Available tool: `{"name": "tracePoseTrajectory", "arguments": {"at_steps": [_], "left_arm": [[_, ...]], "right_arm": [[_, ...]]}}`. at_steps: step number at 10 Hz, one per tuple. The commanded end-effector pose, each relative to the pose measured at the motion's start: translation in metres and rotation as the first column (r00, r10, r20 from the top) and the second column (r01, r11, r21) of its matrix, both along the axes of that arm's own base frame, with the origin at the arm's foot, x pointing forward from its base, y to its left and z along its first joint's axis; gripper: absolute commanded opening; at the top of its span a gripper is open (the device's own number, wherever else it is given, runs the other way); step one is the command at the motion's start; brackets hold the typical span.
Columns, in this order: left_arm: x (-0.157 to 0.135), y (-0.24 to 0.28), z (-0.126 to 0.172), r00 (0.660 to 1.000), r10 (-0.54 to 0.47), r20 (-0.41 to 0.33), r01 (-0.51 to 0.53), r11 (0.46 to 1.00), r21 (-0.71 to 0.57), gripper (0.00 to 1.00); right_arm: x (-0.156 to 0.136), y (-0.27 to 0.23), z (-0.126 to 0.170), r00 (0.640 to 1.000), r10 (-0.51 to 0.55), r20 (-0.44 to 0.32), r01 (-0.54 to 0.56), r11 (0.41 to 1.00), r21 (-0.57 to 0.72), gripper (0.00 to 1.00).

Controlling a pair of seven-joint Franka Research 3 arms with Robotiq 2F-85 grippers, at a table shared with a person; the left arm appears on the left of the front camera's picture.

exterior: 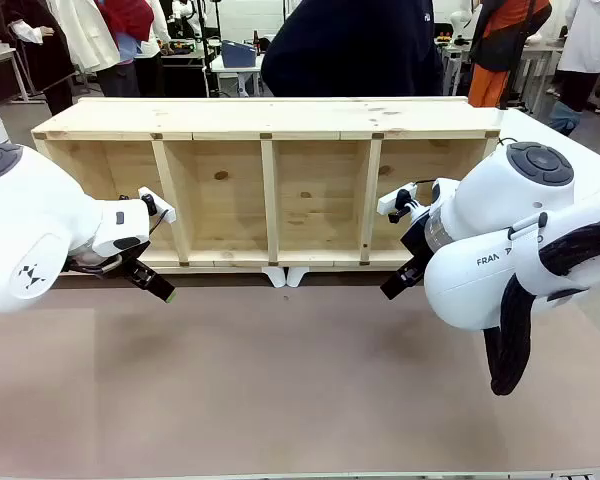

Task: Perform cable management.
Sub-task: When the cord part of the Power Cable appears at the lower middle area of the table and stops, grasp the cord part of the Power Cable.

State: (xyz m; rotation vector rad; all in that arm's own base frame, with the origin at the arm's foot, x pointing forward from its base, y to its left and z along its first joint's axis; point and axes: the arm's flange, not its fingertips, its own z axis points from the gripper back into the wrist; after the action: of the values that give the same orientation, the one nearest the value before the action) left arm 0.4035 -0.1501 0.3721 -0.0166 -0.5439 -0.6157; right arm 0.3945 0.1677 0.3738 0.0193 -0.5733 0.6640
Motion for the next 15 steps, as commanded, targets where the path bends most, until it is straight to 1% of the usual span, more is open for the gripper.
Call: {"name": "tracePoseTrajectory", "arguments": {"at_steps": [1, 15], "left_arm": [[-0.0001, -0.0001, -0.0001, 1.000, 0.000, 0.000, 0.000, 1.000, 0.000, 1.00], [-0.0001, -0.0001, -0.0001, 1.000, 0.000, 0.000, 0.000, 1.000, 0.000, 1.00]], "right_arm": [[0.0000, 0.0000, 0.0000, 1.000, 0.000, 0.000, 0.000, 1.000, 0.000, 1.00], [0.0000, 0.0000, 0.0000, 1.000, 0.000, 0.000, 0.000, 1.000, 0.000, 1.00]]}}
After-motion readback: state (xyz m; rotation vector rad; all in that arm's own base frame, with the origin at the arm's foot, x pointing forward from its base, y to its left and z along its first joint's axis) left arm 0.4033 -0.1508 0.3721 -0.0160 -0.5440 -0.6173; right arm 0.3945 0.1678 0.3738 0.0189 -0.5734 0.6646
